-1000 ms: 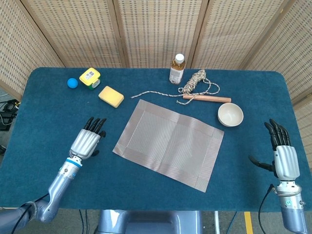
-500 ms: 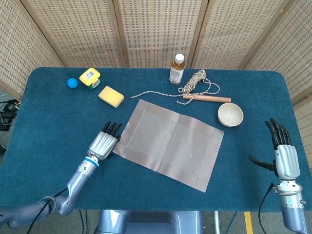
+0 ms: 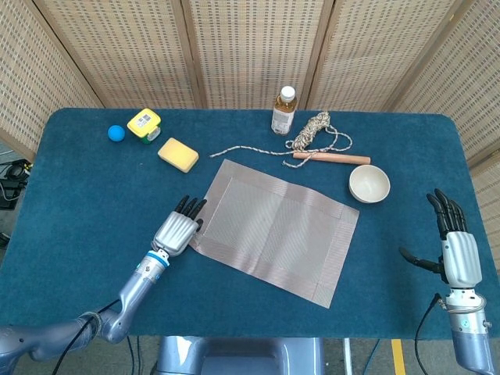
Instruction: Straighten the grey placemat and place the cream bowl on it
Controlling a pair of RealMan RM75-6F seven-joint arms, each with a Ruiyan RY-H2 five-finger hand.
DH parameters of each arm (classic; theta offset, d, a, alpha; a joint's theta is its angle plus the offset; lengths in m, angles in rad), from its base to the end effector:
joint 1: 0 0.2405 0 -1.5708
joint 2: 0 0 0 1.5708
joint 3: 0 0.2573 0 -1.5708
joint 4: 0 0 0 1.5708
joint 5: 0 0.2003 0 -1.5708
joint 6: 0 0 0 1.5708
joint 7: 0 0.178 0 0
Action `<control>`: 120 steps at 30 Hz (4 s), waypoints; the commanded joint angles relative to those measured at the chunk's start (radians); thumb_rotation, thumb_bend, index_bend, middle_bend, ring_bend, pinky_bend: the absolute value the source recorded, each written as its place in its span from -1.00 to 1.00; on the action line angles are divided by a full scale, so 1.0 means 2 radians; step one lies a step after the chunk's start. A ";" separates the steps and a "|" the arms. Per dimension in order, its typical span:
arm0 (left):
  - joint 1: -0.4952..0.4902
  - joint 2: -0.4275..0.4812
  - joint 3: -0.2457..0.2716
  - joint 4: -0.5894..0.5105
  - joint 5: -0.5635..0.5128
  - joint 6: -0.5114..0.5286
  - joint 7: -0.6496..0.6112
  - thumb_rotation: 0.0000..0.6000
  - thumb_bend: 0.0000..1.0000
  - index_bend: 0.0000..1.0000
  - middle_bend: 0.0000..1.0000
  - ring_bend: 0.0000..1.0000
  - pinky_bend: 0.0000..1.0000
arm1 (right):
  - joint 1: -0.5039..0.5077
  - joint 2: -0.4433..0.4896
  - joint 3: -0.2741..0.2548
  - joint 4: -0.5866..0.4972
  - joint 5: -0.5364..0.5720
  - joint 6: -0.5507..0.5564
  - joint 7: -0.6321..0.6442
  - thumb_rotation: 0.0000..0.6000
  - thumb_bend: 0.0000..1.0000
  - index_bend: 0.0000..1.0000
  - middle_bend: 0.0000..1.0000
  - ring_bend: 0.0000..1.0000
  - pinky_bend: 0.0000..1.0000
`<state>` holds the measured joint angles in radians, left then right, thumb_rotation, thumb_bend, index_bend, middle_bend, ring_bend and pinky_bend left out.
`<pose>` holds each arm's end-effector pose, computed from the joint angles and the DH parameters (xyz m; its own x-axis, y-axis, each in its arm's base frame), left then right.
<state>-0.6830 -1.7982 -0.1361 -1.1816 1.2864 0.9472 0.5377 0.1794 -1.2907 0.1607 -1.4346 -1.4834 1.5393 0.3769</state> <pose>-0.1577 0.3520 -0.0905 0.6888 0.1485 0.7096 0.6770 -0.4821 -0.5562 -0.2938 -0.2639 0.1593 0.0058 0.1619 0.9868 -0.9917 -0.1257 0.0264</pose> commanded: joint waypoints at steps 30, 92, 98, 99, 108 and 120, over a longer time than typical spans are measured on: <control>0.032 0.062 0.075 -0.118 0.074 0.060 -0.013 1.00 0.05 0.31 -1.00 -1.00 -1.00 | -0.005 0.006 -0.001 -0.013 -0.011 0.005 0.004 1.00 -0.48 -0.97 -1.00 -1.00 -1.00; 0.145 0.168 0.161 -0.277 0.167 0.146 0.001 1.00 -0.64 -0.70 -1.00 -1.00 -1.00 | -0.001 0.000 -0.013 -0.018 -0.020 -0.011 -0.029 1.00 -0.51 -0.97 -1.00 -1.00 -1.00; 0.176 0.196 0.139 -0.281 0.180 0.223 -0.030 1.00 -0.64 -0.73 -1.00 -1.00 -1.00 | 0.004 -0.003 -0.011 -0.016 -0.014 -0.022 -0.041 1.00 -0.51 -0.96 -1.00 -1.00 -1.00; 0.178 0.200 0.137 -0.281 0.179 0.228 -0.034 1.00 -0.64 -0.73 -1.00 -1.00 -1.00 | 0.004 -0.004 -0.010 -0.015 -0.012 -0.023 -0.043 1.00 -0.51 -0.95 -1.00 -1.00 -1.00; 0.201 0.251 0.101 -0.282 0.157 0.278 -0.101 1.00 -0.64 -0.74 -1.00 -1.00 -1.00 | 0.055 -0.009 0.026 -0.019 0.041 -0.099 -0.113 1.00 -0.51 -0.88 -1.00 -1.00 -1.00; 0.212 0.281 0.069 -0.275 0.129 0.282 -0.165 1.00 -0.64 -0.75 -1.00 -1.00 -1.00 | 0.144 -0.059 0.068 0.035 0.162 -0.221 -0.254 1.00 -0.51 -1.00 -1.00 -1.00 -1.00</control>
<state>-0.2609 -1.2377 0.0051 -1.7346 1.5468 1.5149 0.2127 0.4416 -1.3852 0.2803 -1.3895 -1.1872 1.1251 -0.1003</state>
